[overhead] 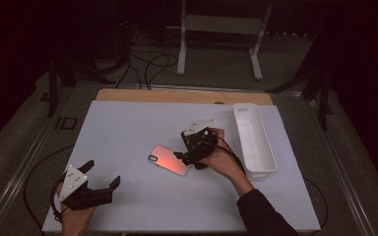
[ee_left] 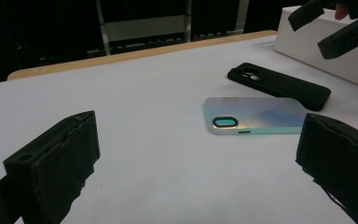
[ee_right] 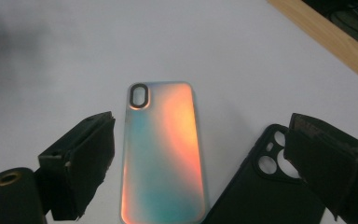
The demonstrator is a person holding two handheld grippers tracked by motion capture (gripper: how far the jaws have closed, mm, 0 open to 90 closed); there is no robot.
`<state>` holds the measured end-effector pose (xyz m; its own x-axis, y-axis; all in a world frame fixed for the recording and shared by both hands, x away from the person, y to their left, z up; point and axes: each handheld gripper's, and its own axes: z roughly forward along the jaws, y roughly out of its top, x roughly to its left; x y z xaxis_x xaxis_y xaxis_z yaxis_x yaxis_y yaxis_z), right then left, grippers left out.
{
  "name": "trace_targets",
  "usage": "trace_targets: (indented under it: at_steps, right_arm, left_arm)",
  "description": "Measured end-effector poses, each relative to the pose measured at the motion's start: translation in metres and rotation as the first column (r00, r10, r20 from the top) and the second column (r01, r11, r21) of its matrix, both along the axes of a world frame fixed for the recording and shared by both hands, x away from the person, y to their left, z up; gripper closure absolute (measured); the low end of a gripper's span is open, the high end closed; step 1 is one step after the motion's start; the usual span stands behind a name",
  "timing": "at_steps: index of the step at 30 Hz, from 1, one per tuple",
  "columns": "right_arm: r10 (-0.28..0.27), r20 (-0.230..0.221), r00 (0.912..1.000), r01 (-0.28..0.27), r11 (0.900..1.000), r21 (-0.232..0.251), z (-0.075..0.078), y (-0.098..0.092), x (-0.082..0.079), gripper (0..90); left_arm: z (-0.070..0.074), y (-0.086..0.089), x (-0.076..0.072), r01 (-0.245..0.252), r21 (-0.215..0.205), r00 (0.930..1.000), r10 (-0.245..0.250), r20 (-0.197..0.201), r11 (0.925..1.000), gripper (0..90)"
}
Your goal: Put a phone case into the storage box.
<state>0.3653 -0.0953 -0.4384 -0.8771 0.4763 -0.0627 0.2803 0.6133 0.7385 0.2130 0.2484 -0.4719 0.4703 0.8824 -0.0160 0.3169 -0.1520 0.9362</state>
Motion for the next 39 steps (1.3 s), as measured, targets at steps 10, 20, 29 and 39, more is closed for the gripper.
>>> trace_targets:
  at_steps: [10, 20, 29, 39]
  right_arm:
    - [0.016, -0.022, 0.9996, -0.017, 0.998, -0.055, -0.013, 0.009, 0.005, 8.7]
    - [0.038, -0.036, 0.9986, -0.042, 0.993, -0.110, -0.025, 0.019, 0.007, 8.7]
    - [0.046, -0.063, 0.9970, -0.055, 0.988, -0.147, -0.036, 0.024, 0.010, 8.7]
    - [0.063, -0.096, 0.9934, -0.079, 0.981, -0.177, -0.047, 0.031, 0.011, 8.7]
  left_arm:
    - [-0.001, 0.000, 0.001, 0.001, 0.000, 1.0000, -0.001, -0.002, 1.0000, 0.0]
    - [-0.001, 0.001, 0.001, -0.002, -0.002, 1.0000, 0.002, -0.004, 1.0000, 0.0]
    - [-0.001, 0.003, 0.001, -0.009, -0.008, 1.0000, 0.009, -0.004, 0.9999, 0.0]
    - [-0.002, 0.004, 0.001, -0.012, -0.010, 0.9999, 0.012, -0.007, 0.9999, 0.0]
